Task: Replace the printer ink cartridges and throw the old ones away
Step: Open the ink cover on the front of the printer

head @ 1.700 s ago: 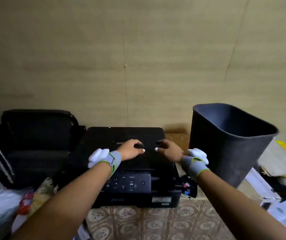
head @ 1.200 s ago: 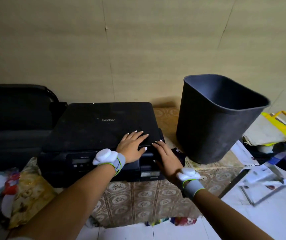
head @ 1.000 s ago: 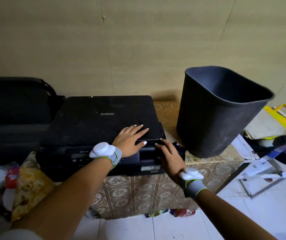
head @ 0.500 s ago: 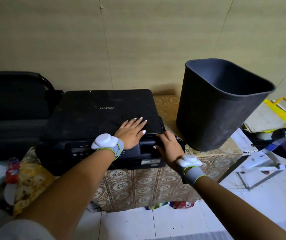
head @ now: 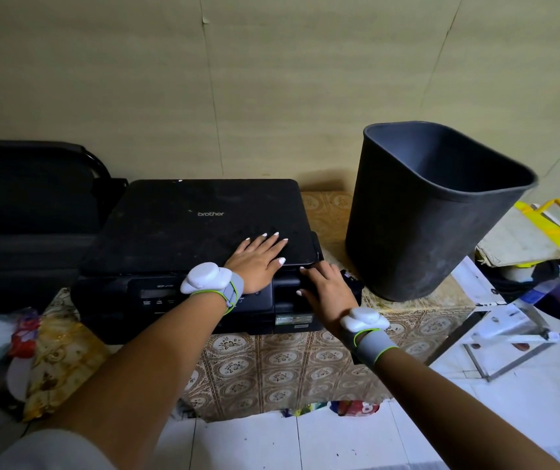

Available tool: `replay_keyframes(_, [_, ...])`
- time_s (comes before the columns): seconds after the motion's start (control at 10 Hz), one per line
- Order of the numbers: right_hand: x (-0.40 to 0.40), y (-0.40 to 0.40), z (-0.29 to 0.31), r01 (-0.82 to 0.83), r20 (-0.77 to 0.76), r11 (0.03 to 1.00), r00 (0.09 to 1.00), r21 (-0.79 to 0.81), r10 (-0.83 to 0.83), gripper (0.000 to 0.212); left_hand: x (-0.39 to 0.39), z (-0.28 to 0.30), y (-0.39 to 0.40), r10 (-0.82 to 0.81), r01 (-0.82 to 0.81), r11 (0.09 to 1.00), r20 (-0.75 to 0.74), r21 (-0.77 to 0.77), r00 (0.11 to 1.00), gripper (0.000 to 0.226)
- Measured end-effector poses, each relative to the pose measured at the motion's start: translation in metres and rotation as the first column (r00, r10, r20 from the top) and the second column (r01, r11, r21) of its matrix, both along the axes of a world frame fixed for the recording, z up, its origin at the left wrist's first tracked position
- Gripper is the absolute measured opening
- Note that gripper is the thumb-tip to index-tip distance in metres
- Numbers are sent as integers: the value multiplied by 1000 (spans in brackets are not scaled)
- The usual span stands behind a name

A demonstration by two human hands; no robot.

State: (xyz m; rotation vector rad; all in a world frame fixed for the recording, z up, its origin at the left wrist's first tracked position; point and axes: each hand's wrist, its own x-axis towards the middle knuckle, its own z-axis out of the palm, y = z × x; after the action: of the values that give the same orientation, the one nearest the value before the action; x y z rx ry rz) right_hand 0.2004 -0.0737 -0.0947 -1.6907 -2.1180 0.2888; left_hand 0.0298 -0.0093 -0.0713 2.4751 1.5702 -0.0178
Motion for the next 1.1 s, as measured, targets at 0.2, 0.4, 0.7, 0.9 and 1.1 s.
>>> replay_keyframes(0.2, [-2,3,4,-5,20,1000,1000,16,4,37,0,1,1,4,-4,999,3,-35,1000,53])
replay_keyframes(0.4, [-2,4,5,-11,30,999,1000,32,10,35,-1,0,3,6,-5,999,6,-42,1000,53])
replay_keyframes(0.7, [-1,10,6,-12,29,1000,1000,3,12,44,0,2,2,5,-5,999,4,-38,1000,53])
replay_keyframes(0.9, [2,1,1,-18,3,1000,1000,-10,18,47,1,5,-1,10,-10,999,1,-37,1000,53])
replay_keyframes(1.1, [7,-14,-14,63,-122,993,990,-103,-75,71,2,6,-2,14,-14,1000,-3,-22,1000,53])
